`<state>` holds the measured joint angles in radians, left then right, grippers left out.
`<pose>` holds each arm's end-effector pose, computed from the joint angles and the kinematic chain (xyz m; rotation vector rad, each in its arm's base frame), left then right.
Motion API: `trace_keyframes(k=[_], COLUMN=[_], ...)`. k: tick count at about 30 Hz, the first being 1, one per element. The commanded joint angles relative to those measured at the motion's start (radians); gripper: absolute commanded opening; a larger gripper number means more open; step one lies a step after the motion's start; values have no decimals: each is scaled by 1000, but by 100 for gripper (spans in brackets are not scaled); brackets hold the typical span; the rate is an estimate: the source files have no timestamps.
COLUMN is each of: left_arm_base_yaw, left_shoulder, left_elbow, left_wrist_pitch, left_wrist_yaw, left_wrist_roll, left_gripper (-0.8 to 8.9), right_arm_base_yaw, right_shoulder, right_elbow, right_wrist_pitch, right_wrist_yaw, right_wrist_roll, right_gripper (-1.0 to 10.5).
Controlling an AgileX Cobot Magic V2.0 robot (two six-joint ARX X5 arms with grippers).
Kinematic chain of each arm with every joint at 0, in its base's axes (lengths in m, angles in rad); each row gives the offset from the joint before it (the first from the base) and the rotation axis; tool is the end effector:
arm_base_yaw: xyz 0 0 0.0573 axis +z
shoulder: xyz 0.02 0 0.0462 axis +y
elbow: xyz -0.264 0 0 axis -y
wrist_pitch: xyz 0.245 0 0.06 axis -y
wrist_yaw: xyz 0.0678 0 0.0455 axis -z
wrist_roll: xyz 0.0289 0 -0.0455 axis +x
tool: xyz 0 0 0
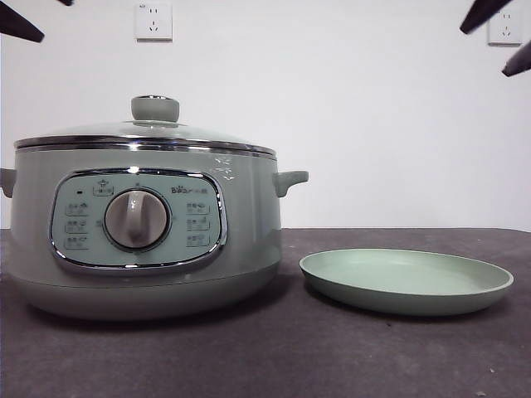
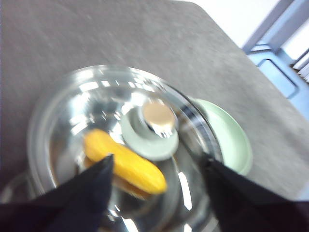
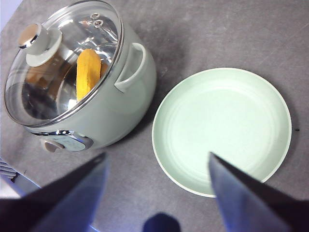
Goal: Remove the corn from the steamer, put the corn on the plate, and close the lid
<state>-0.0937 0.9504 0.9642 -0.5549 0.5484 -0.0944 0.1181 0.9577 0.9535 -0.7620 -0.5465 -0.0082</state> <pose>0.1877 -0.0328 0.3341 -0.2130 0.5659 -0.6010 0.1770 0.0361 0.3143 0.1583 0.7594 0.6343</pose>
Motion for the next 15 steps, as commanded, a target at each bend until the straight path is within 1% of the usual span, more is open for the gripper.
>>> trace_keyframes(k=[1, 3, 9, 12, 15], left_arm_base_yaw=[-55, -101, -222, -269, -298], left_shoulder=[35, 70, 187, 242, 296], left_elbow=[47, 84, 151, 166, 170], left_wrist_pitch=[29, 27, 23, 26, 40], left_wrist_yaw=[-80, -146, -280, -340, -376], left_wrist_roll=[17, 18, 26, 43, 46], left_gripper=[413, 413, 413, 413, 412], right_arm_base_yaw=[2, 2, 2, 2, 2], right_shoulder=[0, 0, 0, 0, 0], right_elbow=[2, 2, 2, 2, 2], right_wrist_pitch=[6, 6, 6, 6, 6], right_wrist_yaw=[2, 3, 3, 3, 3], right_wrist_roll=[3, 8, 10, 10, 10], right_gripper=[477, 477, 477, 476, 475])
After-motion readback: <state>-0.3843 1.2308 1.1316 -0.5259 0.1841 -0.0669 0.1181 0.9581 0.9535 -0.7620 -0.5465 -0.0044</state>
